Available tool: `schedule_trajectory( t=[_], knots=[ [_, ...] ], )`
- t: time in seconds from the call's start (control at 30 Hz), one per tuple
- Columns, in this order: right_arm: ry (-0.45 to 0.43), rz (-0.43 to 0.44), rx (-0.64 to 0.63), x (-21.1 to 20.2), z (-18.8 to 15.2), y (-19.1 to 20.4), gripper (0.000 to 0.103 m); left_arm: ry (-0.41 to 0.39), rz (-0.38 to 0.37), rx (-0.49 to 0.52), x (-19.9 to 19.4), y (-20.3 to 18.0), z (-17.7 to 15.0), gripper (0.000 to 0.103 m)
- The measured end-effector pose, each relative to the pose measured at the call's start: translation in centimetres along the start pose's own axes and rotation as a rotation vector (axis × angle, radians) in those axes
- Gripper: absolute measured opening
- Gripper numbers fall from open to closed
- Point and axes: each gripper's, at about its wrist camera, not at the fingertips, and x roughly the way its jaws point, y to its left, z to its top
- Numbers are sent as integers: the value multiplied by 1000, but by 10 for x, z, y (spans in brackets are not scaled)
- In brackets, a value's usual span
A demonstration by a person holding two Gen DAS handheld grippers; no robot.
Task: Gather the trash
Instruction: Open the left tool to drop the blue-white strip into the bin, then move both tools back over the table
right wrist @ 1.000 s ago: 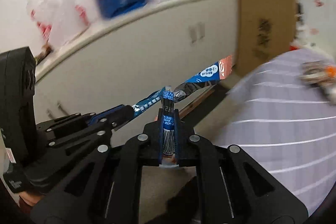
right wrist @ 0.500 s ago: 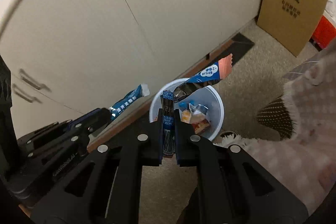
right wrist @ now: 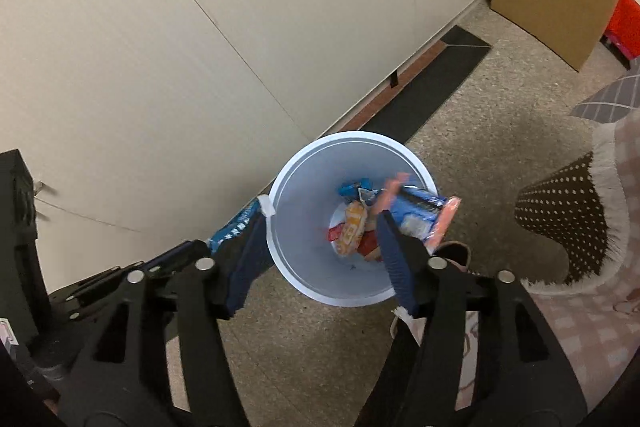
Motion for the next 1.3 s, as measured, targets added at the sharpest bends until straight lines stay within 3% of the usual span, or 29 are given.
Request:
schedule_trajectory(
  t=[0.2,0.6,0.63,0.7,0.73,0.77,1.0,1.3],
  knots=[
    [-19,43,51,-1,8,-15,58,17,0,2,8,-4,3,7],
    [-90,-96,20,-28,18,-18,60,23,-8,40,10,-24,17,8],
    [-95,-95,21,-30,19,-19,60,14,-12,44,8,-27,19,9],
    [-108,-87,27,-37,19,-18,61,16,-16,45,5,-30,22,29],
    [-113,-85,30,-40,20,-18,62,17,-9,43,3,-30,24,48],
    [-123,-76,44,-44,21,-19,63,6,1,40,0,-30,24,52],
    [-141,-21,78,-64,22,-15,64,-40,-3,14,-28,-24,21,52],
    [-191,50,36,-117,18,17,65,-170,4,-18,-106,-9,9,54]
  ],
)
